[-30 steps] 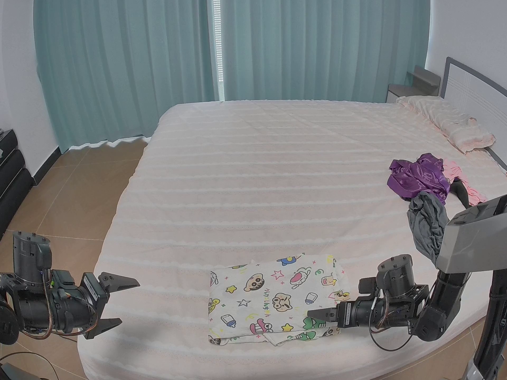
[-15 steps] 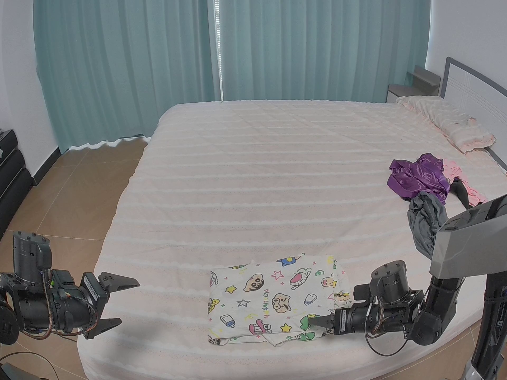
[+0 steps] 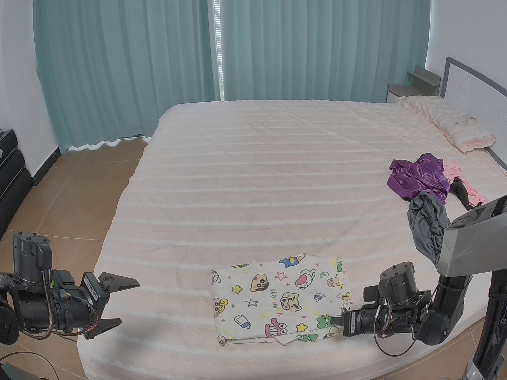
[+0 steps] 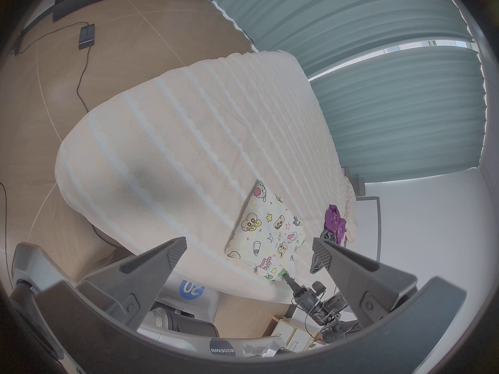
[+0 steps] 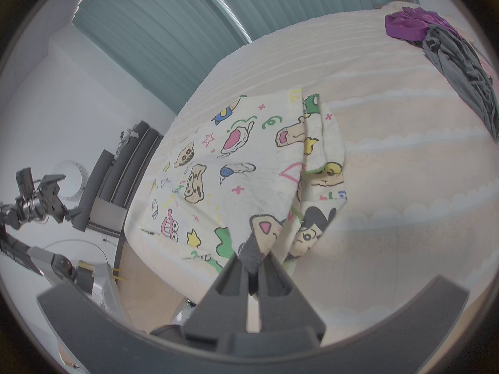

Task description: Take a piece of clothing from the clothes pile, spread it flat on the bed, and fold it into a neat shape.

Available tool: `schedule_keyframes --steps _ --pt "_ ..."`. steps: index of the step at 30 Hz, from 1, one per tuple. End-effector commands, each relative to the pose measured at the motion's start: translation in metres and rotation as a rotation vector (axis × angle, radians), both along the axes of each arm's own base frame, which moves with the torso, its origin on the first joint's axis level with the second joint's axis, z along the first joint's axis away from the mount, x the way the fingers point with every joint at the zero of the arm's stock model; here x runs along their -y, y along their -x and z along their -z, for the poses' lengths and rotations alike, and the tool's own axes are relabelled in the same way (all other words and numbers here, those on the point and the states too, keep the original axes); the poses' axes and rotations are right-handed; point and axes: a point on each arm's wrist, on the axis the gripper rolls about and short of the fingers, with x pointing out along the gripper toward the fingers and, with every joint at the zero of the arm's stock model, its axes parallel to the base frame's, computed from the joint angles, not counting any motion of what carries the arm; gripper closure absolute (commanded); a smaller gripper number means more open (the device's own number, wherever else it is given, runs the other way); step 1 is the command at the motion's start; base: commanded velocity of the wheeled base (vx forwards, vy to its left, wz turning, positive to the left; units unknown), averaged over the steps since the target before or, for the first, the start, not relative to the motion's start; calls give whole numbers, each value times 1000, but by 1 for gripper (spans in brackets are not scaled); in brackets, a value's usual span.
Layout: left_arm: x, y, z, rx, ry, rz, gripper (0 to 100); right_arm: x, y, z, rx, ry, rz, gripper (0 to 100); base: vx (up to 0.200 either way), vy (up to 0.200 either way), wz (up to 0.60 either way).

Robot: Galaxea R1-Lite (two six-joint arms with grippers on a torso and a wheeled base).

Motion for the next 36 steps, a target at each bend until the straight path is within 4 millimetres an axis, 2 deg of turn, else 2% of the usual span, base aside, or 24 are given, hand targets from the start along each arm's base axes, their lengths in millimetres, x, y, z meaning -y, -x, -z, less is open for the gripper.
schedule_keyframes --steps 1,8,9,17,19,23,24,27,30,32,33,34,35,36 --pt "0 0 0 -2 0 0 0 4 5 0 -6 15 -8 100 0 0 0" --pt "0 -1 1 -8 -1 0 0 4 8 1 -11 29 -23 100 0 0 0" --pt "0 -1 1 -8 -1 -2 0 5 8 1 -11 30 -23 0 0 0 0" --pt "2 -11 6 -37 -12 5 0 13 0 -12 70 31 17 0 0 0 0" --pt "5 -24 5 -11 -9 11 0 20 -13 -24 134 20 69 0 0 0 0" --pt "19 -49 11 -7 -23 58 0 23 -28 -24 156 14 105 0 0 0 0" --pt "26 -65 16 2 -44 90 0 22 -34 -17 140 19 114 0 0 0 0" --pt "34 -89 30 -11 -86 143 0 19 -44 -4 127 35 130 0 0 0 0" --pt "55 -125 66 -43 -166 230 0 16 -54 12 110 57 142 0 0 0 0" --pt "65 -139 87 -45 -208 241 0 15 -58 16 108 58 143 0 0 0 0" --pt "65 -139 87 -45 -208 241 0 15 -58 16 108 58 143 0 0 0 0" --pt "77 -153 104 -7 -230 245 0 15 -62 22 98 63 146 0 0 0 0" --pt "77 -153 104 -7 -230 245 0 15 -62 22 98 63 146 0 0 0 0" --pt "92 -162 121 44 -253 254 0 13 -66 28 85 71 145 0 0 0 0"
